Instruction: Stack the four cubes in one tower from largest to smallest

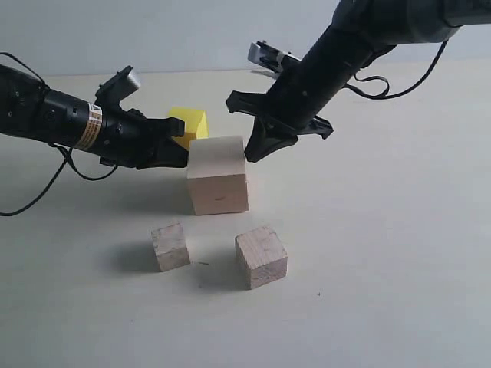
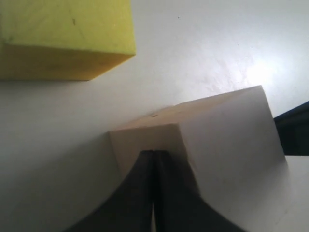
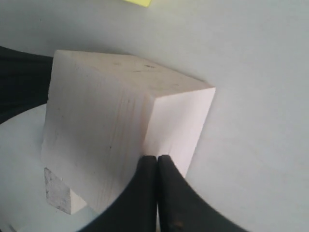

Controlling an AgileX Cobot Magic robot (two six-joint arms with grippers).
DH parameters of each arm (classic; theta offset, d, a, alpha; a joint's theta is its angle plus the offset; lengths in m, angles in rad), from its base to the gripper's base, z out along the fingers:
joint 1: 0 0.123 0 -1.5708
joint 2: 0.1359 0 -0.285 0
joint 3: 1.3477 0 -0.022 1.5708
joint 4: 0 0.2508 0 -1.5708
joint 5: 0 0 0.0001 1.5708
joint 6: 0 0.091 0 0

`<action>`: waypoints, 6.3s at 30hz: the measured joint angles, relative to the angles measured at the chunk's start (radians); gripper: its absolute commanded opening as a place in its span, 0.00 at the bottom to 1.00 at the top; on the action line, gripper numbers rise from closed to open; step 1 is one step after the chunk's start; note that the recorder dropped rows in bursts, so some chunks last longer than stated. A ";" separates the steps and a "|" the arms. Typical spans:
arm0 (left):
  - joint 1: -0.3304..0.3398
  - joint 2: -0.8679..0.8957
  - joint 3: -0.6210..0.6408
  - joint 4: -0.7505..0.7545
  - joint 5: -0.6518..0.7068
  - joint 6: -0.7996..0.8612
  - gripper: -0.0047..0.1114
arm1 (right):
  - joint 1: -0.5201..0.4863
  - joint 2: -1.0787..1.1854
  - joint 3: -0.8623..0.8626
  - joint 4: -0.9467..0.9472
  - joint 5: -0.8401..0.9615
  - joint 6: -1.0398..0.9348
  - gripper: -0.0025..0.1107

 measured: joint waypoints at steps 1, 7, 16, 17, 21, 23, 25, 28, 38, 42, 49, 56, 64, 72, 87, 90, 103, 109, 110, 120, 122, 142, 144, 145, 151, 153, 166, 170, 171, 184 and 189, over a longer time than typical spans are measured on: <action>0.000 0.000 0.000 0.000 0.002 0.000 0.04 | 0.000 0.000 0.000 0.000 -0.007 0.000 0.02; 0.000 0.000 0.000 0.000 0.004 0.000 0.04 | 0.000 0.000 0.000 0.002 -0.035 -0.010 0.02; 0.000 0.000 0.000 0.000 0.004 0.000 0.04 | 0.000 0.000 0.000 0.005 -0.005 -0.015 0.02; 0.000 0.000 0.000 0.000 0.004 0.000 0.04 | 0.000 0.000 0.000 0.005 -0.003 -0.015 0.02; 0.000 0.000 0.000 0.000 0.004 0.000 0.04 | 0.000 0.000 0.000 0.005 -0.002 -0.013 0.02; 0.000 0.000 0.000 0.000 0.004 0.000 0.04 | 0.000 0.000 0.000 0.002 -0.002 -0.010 0.02; 0.000 0.000 0.000 0.000 0.004 0.000 0.04 | 0.000 0.000 0.000 -0.006 -0.005 -0.008 0.02; 0.000 0.000 0.000 -0.002 0.000 -0.002 0.04 | 0.000 0.000 0.000 -0.019 -0.018 -0.008 0.02; -0.002 0.000 0.000 -0.002 0.001 -0.002 0.04 | 0.000 0.000 0.000 -0.025 -0.023 0.008 0.02; 0.021 0.000 0.000 -0.002 -0.043 -0.002 0.04 | 0.002 0.000 0.000 -0.035 -0.023 0.012 0.02; 0.086 -0.010 0.000 -0.002 -0.086 -0.002 0.04 | 0.006 -0.065 0.000 -0.105 -0.035 0.028 0.02; 0.093 -0.142 0.000 -0.002 0.034 -0.016 0.04 | 0.006 -0.229 0.000 -0.308 -0.050 0.113 0.02; 0.074 -0.231 -0.092 -0.002 0.087 -0.023 0.04 | 0.006 -0.447 0.000 -0.318 0.033 0.122 0.02; 0.012 -0.250 -0.165 -0.004 0.217 -0.009 0.04 | 0.006 -0.624 0.000 -0.318 0.090 0.124 0.02; 0.012 -0.477 -0.167 0.001 0.813 0.311 0.04 | 0.006 -0.711 0.000 -0.292 0.104 0.126 0.02; 0.012 -0.502 -0.167 0.001 1.054 0.381 0.04 | 0.006 -0.711 0.000 -0.269 0.104 0.130 0.02; 0.261 -0.481 -0.167 -0.710 1.372 0.735 0.04 | 0.006 -0.711 0.000 -0.194 0.143 0.096 0.02; 0.278 -0.481 -0.167 -1.437 1.340 1.568 0.04 | 0.006 -0.711 0.000 -0.179 0.149 0.069 0.02; 0.267 -0.481 -0.167 -1.557 1.333 1.713 0.04 | 0.006 -0.711 0.000 -0.172 0.149 0.060 0.02; 0.136 -0.469 -0.207 -2.056 1.204 2.212 0.41 | 0.006 -0.711 0.000 -0.132 0.191 0.039 0.02; 0.123 -0.450 -0.242 -2.063 1.197 2.218 0.56 | 0.006 -0.711 0.000 -0.115 0.195 0.032 0.02; 0.003 -0.027 -0.651 -2.047 1.414 2.220 0.63 | 0.006 -0.719 0.000 -0.059 0.213 0.017 0.02; 0.003 0.014 -0.687 -2.044 1.427 2.220 0.63 | 0.006 -0.726 0.000 -0.056 0.213 0.017 0.02; 0.003 0.033 -0.704 -2.045 1.433 2.220 0.64 | 0.006 -0.732 0.000 -0.056 0.215 0.017 0.02; 0.003 0.116 -0.787 -2.045 1.498 2.220 0.73 | 0.006 -0.750 0.000 -0.054 0.215 0.025 0.02; -0.004 0.134 -0.807 -2.045 1.518 2.220 0.75 | 0.006 -0.750 0.000 -0.054 0.215 0.025 0.02; -0.085 0.217 -0.822 -1.993 1.536 2.187 0.75 | 0.006 -0.750 0.000 -0.053 0.217 0.026 0.02; -0.099 0.231 -0.822 -1.941 1.523 2.131 0.75 | 0.006 -0.750 0.000 -0.053 0.217 0.026 0.02; -0.101 0.233 -0.822 -1.925 1.520 2.112 0.75 | 0.006 -0.750 0.000 -0.053 0.217 0.026 0.02; -0.127 0.260 -0.822 -1.889 1.516 2.066 0.75 | 0.006 -0.750 0.000 -0.053 0.217 0.026 0.02; -0.152 0.281 -0.822 -1.876 1.522 2.062 0.75 | 0.006 -0.750 0.000 -0.053 0.217 0.026 0.02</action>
